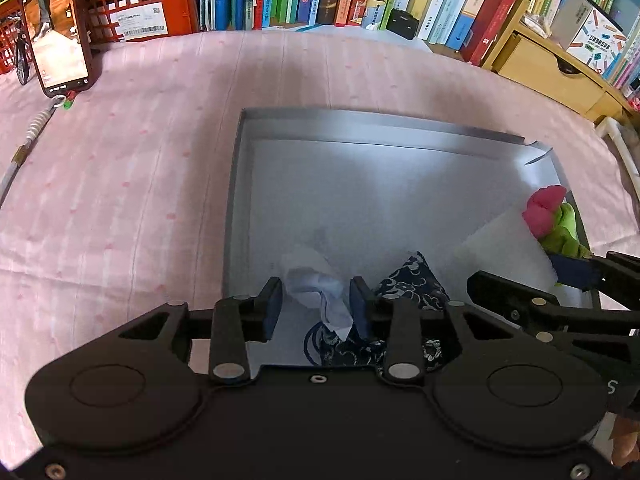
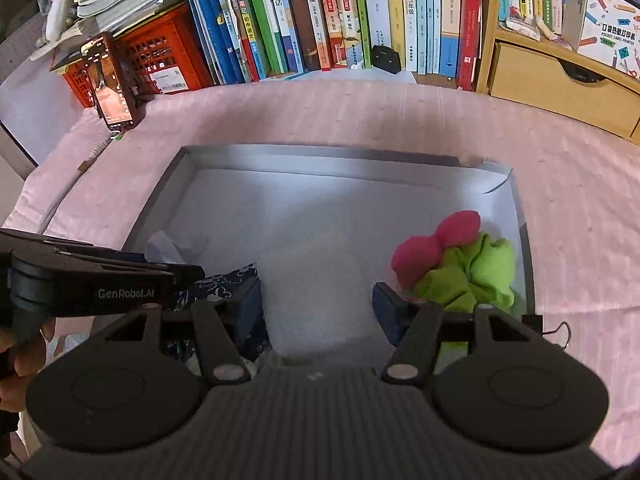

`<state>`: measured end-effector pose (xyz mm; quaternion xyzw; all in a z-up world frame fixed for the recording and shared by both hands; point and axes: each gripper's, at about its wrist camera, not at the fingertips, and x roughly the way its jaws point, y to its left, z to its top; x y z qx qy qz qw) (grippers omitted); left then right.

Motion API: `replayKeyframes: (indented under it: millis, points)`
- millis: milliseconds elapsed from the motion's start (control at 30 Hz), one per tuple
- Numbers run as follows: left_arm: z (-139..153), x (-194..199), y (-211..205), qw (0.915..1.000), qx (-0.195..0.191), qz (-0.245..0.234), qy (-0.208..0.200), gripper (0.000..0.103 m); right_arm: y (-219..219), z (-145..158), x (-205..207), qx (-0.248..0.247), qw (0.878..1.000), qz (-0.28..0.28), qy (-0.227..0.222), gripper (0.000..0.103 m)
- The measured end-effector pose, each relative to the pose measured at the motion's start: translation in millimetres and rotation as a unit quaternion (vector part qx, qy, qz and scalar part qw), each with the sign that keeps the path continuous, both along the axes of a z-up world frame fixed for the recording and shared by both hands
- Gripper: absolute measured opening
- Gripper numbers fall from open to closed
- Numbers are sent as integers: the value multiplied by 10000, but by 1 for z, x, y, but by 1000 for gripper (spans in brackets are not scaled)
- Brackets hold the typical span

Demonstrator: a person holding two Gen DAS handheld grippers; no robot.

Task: Organize soft objects
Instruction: 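Open both tools to drop the tissue and foam sheet into the tray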

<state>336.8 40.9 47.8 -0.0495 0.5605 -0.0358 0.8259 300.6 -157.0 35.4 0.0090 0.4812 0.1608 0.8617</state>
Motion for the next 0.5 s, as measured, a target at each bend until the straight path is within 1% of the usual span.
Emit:
replayKeyframes:
  millis: [167, 200, 233, 367, 433, 500]
  points:
    - [5, -5, -1, 10000, 9, -32, -60, 42, 0, 2, -2, 52, 10000, -54, -38, 67]
    - [6, -6, -1, 10000, 17, -41, -66, 44, 0, 2, -3, 56, 10000, -62, -50, 73]
    - [7, -7, -1, 10000, 23, -45, -80, 45, -1, 3, -4, 60, 9999, -68, -75, 75]
    - [14, -12, 0, 9998, 35, -37, -174, 48, -1, 9, -10, 88, 9998, -53, -174, 76]
    - [18, -15, 1, 9998, -13, -36, -211, 53, -1, 13, -13, 81, 9997, -50, -225, 77]
    - [22, -18, 1, 9997, -83, -51, -245, 55, 0, 17, -18, 31, 9995, -43, -309, 78]
